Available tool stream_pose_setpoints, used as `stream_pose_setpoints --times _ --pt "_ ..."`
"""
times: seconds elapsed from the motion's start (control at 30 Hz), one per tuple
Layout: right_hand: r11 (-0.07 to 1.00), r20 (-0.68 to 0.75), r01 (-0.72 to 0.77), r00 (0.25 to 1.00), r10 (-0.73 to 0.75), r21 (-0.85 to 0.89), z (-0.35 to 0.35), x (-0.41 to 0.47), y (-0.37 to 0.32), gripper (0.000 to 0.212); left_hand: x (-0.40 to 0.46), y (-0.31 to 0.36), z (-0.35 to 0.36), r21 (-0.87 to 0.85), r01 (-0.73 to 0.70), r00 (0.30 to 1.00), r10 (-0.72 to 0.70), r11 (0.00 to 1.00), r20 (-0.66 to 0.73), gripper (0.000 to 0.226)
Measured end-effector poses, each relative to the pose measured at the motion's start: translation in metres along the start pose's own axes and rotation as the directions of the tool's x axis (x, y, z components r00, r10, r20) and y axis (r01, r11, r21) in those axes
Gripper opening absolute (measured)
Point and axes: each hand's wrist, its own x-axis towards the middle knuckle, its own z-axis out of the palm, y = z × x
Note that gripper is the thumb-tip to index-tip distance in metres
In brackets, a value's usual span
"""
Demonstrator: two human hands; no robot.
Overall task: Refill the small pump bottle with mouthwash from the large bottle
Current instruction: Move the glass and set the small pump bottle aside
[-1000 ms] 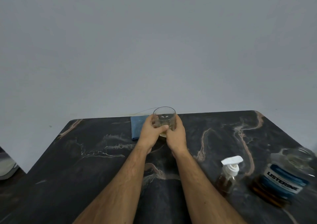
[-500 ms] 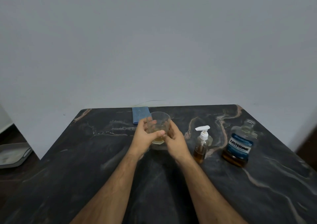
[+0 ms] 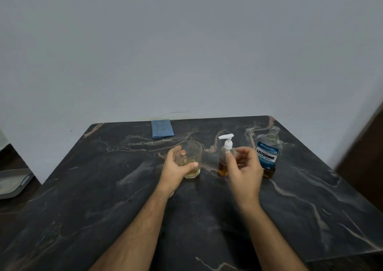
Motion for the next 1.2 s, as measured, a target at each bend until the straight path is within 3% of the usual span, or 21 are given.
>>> stream_pose_setpoints --times 0.07,0.13,0.23,0.33,0.63,0.83,1.03,1.2 --pt "0.996 -0.016 -0.074 0.997 0.073 -0.054 -0.007 0.012 0.008 0.034 0.0 0.001 0.001 0.016 0.006 1.0 -0.006 1.0 0.0 0.089" --pt "0.982 0.106 -0.168 0.979 0.176 -0.081 -0.009 0.024 0.013 0.056 0.0 0.002 0.0 0.025 0.008 1.0 -0.008 1.0 -0.002 0.089" --pt "0.951 0.41 -0.289 0.859 0.306 -0.104 -0.009 0.04 0.022 0.088 -0.002 0.003 -0.001 0.035 0.009 1.0 -0.008 0.999 -0.013 0.088" --pt "0.944 0.578 -0.301 0.749 0.323 -0.138 -0.006 0.049 0.032 0.091 -0.002 0.005 -0.001 0.043 0.014 1.0 -0.013 0.999 -0.015 0.088" --pt "0.974 0.519 -0.127 0.829 0.207 -0.185 0.002 0.044 0.03 0.067 -0.003 0.015 0.0 0.092 0.0 1.0 0.001 0.996 -0.01 0.089" --pt "0.979 0.47 0.007 0.878 0.092 -0.204 -0.002 0.032 0.003 0.077 -0.001 0.031 0.008 0.129 -0.038 0.999 0.037 0.991 0.006 0.091" --pt "0.983 0.515 0.116 0.857 -0.026 -0.143 -0.007 0.022 -0.016 0.108 -0.002 0.037 0.014 0.154 -0.059 0.998 0.056 0.986 0.024 0.09" --pt "0.977 0.503 0.165 0.861 -0.077 -0.133 -0.007 0.017 -0.02 0.095 -0.003 0.039 0.018 0.149 -0.081 0.997 0.078 0.986 0.031 0.088"
